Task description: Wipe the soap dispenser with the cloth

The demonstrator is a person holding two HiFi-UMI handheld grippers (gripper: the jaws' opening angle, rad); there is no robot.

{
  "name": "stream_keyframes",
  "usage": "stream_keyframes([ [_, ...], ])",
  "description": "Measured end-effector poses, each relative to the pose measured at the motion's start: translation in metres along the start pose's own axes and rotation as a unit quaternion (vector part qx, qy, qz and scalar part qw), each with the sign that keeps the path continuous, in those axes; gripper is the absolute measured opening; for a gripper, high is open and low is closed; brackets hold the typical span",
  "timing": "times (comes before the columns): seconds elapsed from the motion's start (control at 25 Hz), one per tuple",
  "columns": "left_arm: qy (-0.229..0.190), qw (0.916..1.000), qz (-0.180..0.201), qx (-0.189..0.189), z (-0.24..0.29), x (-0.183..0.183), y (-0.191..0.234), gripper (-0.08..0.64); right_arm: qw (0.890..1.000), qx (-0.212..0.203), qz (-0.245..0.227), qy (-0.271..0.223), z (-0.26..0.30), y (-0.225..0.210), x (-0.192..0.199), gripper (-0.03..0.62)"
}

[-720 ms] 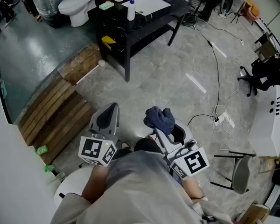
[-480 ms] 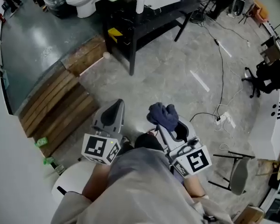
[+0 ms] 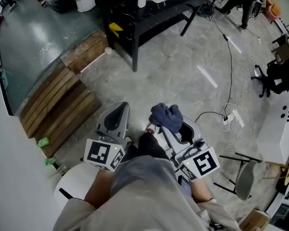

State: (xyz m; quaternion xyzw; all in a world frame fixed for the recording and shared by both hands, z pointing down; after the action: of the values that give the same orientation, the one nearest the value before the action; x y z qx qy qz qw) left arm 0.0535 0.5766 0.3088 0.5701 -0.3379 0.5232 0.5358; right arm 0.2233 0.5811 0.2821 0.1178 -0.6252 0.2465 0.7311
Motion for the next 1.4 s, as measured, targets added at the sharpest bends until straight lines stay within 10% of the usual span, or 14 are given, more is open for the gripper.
stream_keyframes([
  [0.6, 0.016, 0.9981, 0.037, 0.047, 0.113, -0.017, -0.05, 0.006, 0.998, -0.048, 0.028, -0.021, 0.014, -0.105, -0.013, 0.127],
  [1.4, -0.002, 0.9994, 0.035, -0.008, 0.186, -0.024, -0.054, 0.006, 0.998, -0.055, 0.03, -0.025, 0.052, -0.176, -0.023, 0.129],
])
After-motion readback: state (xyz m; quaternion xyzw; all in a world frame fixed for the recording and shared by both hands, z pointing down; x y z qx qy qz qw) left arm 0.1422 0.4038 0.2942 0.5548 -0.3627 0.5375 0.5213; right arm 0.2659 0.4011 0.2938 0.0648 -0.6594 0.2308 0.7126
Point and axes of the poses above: the fingertips, and each gripper's own axes: z forward along the fingers, y to its left, x out of its underside, the point moved 4 cm from there along -z, backward along the fingers, and after that the axes turned 4 degrees about -x, right-handed, at the moved point
